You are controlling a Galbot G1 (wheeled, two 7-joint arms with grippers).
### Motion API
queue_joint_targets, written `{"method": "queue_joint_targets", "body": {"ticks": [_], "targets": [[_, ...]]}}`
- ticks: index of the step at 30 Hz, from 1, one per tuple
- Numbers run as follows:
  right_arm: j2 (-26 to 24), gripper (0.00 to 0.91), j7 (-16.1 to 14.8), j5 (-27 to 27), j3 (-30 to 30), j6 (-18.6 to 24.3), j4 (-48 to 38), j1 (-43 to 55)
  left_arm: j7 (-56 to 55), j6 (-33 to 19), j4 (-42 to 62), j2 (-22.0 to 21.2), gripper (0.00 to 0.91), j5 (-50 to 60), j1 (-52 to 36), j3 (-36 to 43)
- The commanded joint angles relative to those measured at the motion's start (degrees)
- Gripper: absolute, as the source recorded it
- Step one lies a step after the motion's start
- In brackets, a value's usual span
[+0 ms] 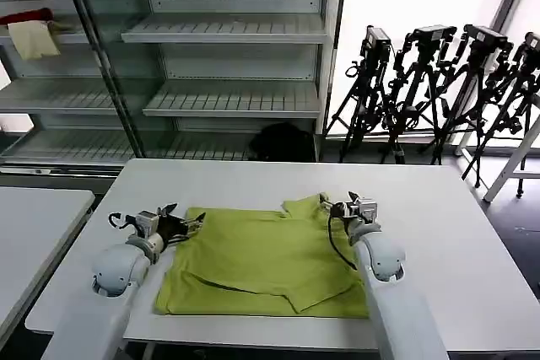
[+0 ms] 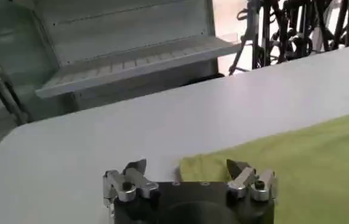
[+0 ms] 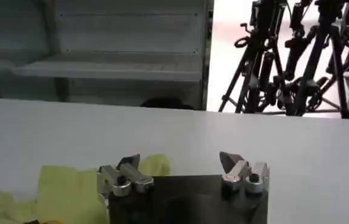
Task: Fold and organize the clothes.
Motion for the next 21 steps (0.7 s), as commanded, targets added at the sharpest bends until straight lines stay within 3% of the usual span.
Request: {"method": "queue_joint_targets", "body": {"ticks": [1,5,10,12,14,16,17,21], "targets": [[0.26,0.826,-0.18,-0.74,-0.11,0.03,-1.50,0.84,1.10,-0.05,2.03,-0.21,0.635,0.50,-0.58,0.40],[0.63,0.746,-0.57,-1.52,-0.08,0.05,-1.84,0.22,1.20,-0.06,1.88,-0.57,0.494,0.41,-0.36,0.32],[0.92,0.705,-1.37,-2.55,-0.32,0.07,-2.13,-0.31,1.74,-0.05,1.43,-0.89,0.403,0.09,0.29,0.07],[1.21,0.635,-1.75,-3.34,-0.45,0.08,-2.41,-0.48,2.05,-0.05,1.40,-1.02,0.363,0.04,0.58,-0.17],[1.42,0.453,-2.00,-3.71,-0.61,0.08,-2.58,-0.56,2.24,-0.06,1.39,-1.11,0.272,-0.14,0.86,-0.39],[1.56,0.060,-2.27,-4.14,-0.86,0.09,-2.60,-0.63,2.25,-0.08,1.26,-1.20,0.050,-0.31,1.11,-0.61],[1.67,0.000,-2.25,-4.19,-1.03,0.09,-2.56,-0.65,2.23,-0.07,1.16,-1.21,0.020,-0.33,1.21,-0.68],[2.08,0.000,-2.45,-4.45,-1.28,0.06,-2.46,-0.57,2.42,-0.03,0.89,-1.23,0.010,-0.47,1.50,-0.77]]}}
